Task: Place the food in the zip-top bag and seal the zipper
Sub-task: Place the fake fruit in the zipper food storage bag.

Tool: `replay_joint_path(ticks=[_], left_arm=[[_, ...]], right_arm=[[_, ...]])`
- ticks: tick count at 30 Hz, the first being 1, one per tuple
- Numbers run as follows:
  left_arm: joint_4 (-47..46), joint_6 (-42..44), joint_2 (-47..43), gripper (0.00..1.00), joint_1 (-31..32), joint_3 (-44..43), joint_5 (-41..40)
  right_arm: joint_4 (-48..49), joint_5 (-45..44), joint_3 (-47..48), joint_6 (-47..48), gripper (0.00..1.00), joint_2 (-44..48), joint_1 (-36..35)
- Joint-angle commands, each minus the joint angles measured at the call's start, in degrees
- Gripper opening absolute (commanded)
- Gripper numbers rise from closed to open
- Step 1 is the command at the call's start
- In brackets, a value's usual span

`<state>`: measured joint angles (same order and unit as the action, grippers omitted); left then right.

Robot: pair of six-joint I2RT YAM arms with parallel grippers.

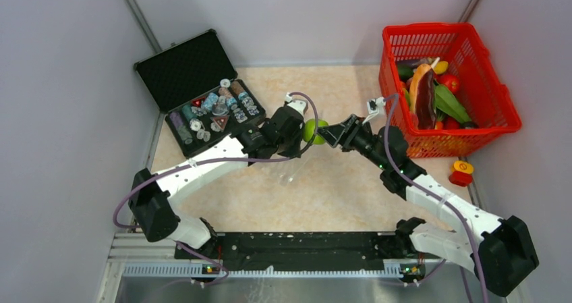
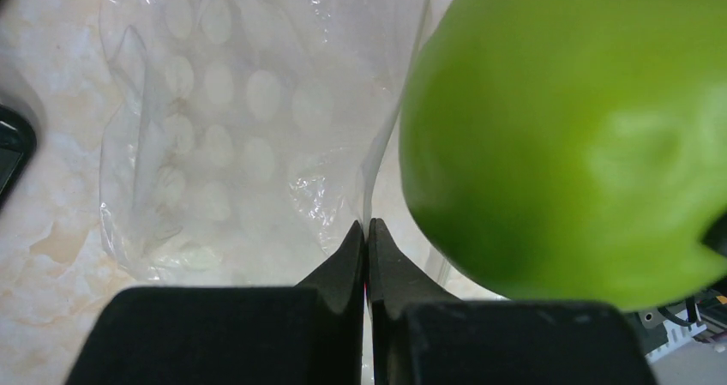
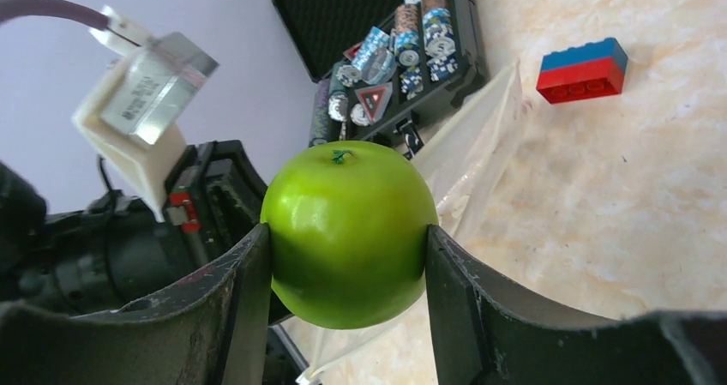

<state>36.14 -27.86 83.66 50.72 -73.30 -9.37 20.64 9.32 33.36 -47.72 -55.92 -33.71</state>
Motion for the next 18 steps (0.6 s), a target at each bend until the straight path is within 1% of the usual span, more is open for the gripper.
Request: replay_joint_path(ticks=[1,3,10,15,18], left_arm=[[-1.54,-1.03,-0.82,0.00,-0.01,-2.67,-0.66],[-1.51,-1.35,-1.30,0.00,-0.01,-2.72,-1.56],[-1.99,-2.46,-2.16,0.00,-0.02,-3.16,-1.97],[-3.24,-2.53,-2.94,0.00,-0.01,-3.42,0.09],[-3.87,-2.89,-3.53,0.00,-0.01,-3.37,0.25]], right_arm=[[1.48,-1.49,-0.30,0.16,0.17,-1.02,-1.15],[-0.82,-2.28,-0.79,1.25,0.17,-0.40,-1.22],[-2.51,-3.08,-2.15,5.00,0.17,0.63,-1.27],[-6.66,-3.18,-0.32,8.16,0.17,-0.78,-1.39],[-11.08,-6.06,1.93,10.44,0.19,-2.08,-2.69]])
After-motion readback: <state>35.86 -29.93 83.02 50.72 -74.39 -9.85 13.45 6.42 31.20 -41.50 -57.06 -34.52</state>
